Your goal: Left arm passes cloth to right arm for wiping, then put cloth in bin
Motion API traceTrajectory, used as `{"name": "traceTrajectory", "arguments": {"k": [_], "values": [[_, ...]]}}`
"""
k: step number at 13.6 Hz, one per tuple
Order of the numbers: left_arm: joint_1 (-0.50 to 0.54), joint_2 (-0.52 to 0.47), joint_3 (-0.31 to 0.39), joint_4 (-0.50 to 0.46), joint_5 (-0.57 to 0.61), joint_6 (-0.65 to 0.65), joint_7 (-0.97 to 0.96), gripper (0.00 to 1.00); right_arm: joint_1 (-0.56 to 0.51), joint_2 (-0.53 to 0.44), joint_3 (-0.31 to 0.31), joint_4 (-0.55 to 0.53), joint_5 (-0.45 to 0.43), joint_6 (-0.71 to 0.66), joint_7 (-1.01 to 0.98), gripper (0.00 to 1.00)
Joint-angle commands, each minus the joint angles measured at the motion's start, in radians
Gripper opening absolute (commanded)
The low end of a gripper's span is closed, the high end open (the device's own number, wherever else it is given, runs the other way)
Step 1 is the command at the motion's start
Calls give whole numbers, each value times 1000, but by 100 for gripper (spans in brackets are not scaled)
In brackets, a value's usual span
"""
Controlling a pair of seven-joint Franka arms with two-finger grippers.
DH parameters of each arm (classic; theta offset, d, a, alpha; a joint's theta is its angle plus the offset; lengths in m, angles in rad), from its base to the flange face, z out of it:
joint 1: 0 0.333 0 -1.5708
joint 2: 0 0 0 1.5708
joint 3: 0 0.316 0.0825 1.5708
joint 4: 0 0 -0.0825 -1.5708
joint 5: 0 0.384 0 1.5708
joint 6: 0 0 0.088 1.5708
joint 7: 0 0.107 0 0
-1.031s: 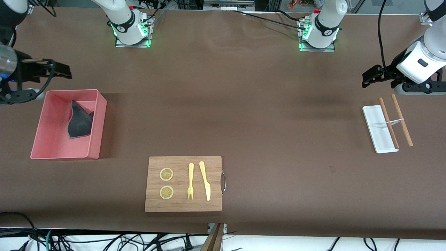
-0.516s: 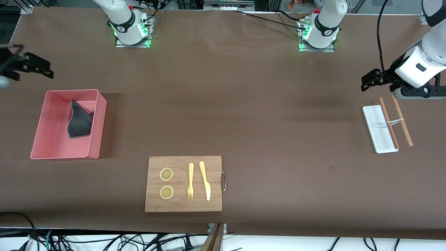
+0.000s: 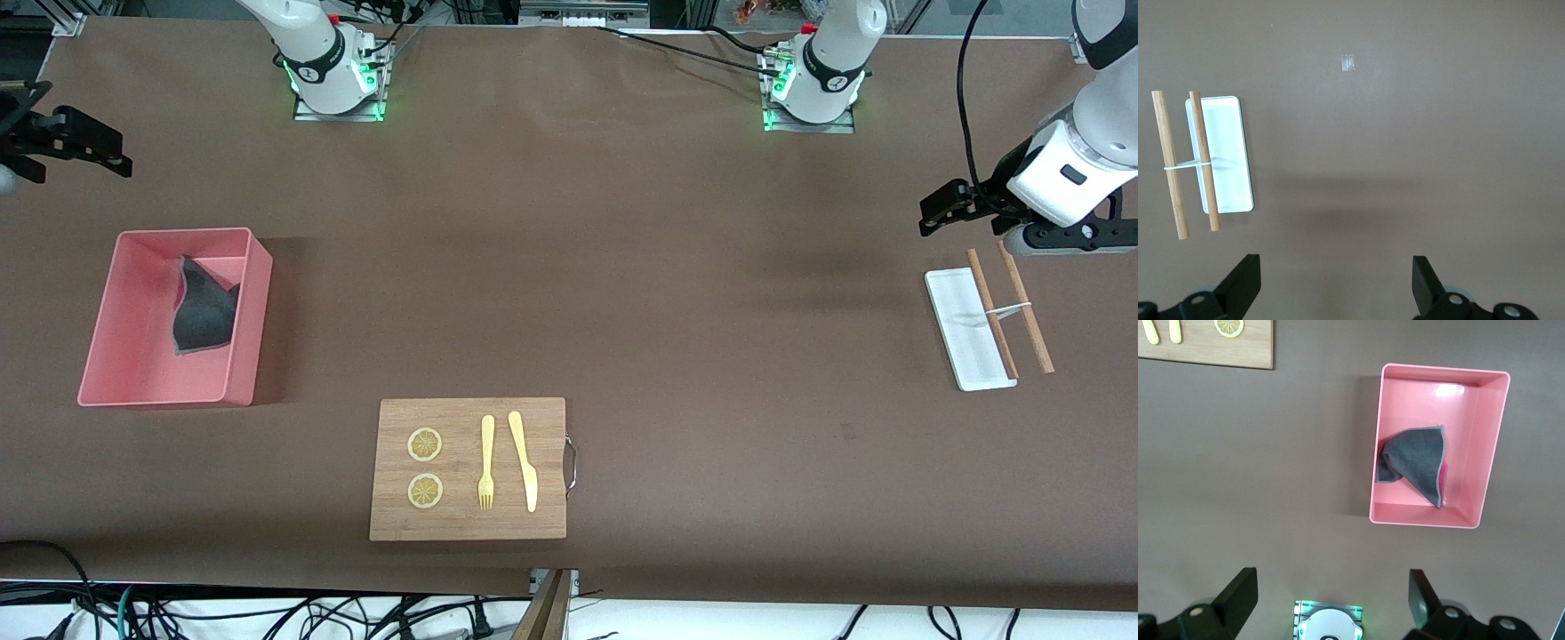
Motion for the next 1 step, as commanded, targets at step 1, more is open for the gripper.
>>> {"name": "traceTrajectory", "arguments": {"k": [1], "values": [[0,14,-2,23,-16,1,-8,100,-16,-8,18,-12,-13,5,0,100]]}}
